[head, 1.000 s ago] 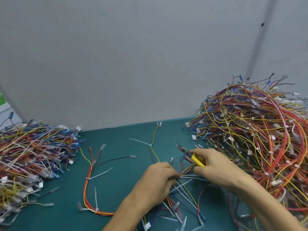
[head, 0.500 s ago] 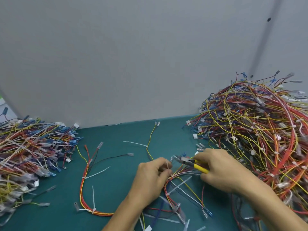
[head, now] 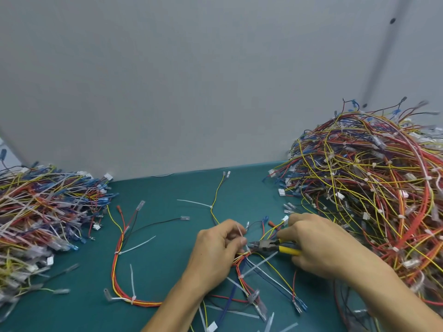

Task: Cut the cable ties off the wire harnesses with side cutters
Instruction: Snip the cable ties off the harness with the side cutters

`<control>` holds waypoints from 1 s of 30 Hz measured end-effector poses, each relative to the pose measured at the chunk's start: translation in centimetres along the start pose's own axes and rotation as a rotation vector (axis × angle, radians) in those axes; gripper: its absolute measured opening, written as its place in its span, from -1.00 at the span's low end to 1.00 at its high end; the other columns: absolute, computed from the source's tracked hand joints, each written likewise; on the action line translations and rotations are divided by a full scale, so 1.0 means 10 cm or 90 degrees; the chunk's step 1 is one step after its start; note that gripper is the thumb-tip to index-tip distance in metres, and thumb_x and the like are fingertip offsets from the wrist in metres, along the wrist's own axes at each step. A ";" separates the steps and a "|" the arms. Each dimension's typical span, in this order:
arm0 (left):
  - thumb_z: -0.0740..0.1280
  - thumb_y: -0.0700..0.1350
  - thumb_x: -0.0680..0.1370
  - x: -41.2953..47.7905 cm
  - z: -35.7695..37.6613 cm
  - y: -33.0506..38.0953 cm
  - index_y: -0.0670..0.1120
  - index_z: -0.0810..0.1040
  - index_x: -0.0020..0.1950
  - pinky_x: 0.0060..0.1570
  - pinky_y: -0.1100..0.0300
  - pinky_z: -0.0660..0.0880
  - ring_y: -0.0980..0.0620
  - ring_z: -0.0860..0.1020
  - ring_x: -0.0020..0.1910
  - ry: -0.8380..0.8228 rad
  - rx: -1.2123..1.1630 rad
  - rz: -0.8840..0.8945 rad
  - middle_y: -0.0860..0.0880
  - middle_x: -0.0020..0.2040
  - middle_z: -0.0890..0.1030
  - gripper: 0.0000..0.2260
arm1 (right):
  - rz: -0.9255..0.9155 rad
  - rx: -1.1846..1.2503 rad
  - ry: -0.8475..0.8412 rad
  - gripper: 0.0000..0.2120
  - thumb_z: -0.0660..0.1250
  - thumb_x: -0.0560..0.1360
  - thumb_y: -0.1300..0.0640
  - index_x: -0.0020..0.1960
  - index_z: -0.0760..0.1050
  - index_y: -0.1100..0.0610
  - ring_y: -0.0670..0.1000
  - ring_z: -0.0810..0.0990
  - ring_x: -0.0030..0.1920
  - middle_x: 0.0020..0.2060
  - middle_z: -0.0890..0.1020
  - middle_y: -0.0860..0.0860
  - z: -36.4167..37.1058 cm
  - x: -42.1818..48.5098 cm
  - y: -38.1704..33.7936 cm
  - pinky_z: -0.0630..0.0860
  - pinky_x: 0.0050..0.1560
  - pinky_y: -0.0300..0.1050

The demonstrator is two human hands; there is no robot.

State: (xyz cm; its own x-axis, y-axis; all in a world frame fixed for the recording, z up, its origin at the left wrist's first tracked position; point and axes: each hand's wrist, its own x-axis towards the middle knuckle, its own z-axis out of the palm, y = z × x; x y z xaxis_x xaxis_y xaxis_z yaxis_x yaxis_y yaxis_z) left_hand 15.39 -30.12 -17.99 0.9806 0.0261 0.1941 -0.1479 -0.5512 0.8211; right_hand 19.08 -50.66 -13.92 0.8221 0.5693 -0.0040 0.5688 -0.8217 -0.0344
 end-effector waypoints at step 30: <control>0.39 -0.24 0.49 0.00 0.03 -0.05 0.10 0.54 -0.21 -0.21 0.37 0.49 0.11 0.62 -0.30 0.008 -0.014 0.030 0.04 -0.30 0.64 -0.77 | -0.002 -0.068 -0.006 -0.92 0.20 0.41 0.08 -0.17 0.29 -0.05 0.13 0.53 0.01 -0.08 0.53 -0.05 0.09 -0.02 -0.04 0.27 -0.23 -0.14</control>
State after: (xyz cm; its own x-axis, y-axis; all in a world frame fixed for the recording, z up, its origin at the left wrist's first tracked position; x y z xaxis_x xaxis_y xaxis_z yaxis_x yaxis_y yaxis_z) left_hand 15.54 -30.06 -18.57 0.9708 0.0118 0.2396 -0.1965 -0.5338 0.8225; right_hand 18.73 -50.43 -14.82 0.8206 0.5714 -0.0126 0.5707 -0.8180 0.0724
